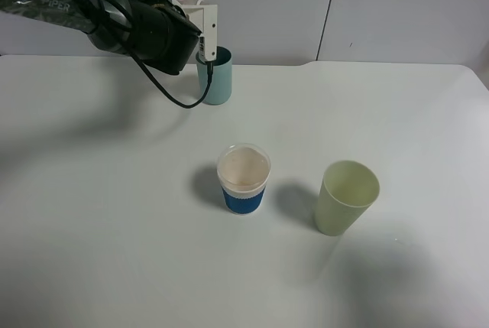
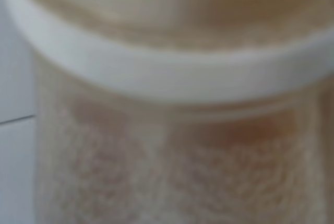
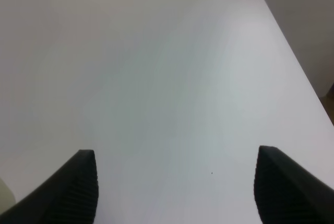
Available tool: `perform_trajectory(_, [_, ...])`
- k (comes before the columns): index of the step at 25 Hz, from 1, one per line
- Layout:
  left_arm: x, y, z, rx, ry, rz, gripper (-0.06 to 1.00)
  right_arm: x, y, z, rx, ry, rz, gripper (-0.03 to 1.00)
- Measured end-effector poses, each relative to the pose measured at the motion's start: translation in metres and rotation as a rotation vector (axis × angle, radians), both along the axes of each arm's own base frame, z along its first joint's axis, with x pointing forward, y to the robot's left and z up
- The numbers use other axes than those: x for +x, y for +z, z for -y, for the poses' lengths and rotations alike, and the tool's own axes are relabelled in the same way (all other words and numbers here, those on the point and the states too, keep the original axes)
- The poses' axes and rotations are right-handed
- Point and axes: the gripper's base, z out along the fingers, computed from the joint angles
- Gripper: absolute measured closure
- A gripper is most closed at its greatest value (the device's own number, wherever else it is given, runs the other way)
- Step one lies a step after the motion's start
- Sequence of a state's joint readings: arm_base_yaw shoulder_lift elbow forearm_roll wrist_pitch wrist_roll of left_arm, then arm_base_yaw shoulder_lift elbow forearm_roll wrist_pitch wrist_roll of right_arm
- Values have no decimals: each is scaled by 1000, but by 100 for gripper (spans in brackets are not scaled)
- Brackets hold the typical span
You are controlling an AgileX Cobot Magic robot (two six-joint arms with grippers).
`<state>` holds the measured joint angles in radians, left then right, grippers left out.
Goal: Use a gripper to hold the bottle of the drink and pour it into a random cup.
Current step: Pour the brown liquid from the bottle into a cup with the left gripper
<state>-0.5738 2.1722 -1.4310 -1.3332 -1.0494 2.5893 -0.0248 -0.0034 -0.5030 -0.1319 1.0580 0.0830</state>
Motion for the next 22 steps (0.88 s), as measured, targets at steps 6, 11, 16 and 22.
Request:
perform_trajectory(6, [0, 0, 0, 1, -1, 0, 58, 0, 0, 0, 0, 0, 0, 33])
perform_trajectory(11, [0, 0, 0, 3, -3, 2, 58, 0, 0, 0, 0, 0, 0, 33])
perform_trajectory(16, [0, 0, 0, 8, -3, 0, 58, 0, 0, 0, 0, 0, 0, 33])
perform_trajectory(22, [0, 0, 0, 18, -7, -3, 58, 0, 0, 0, 0, 0, 0, 33])
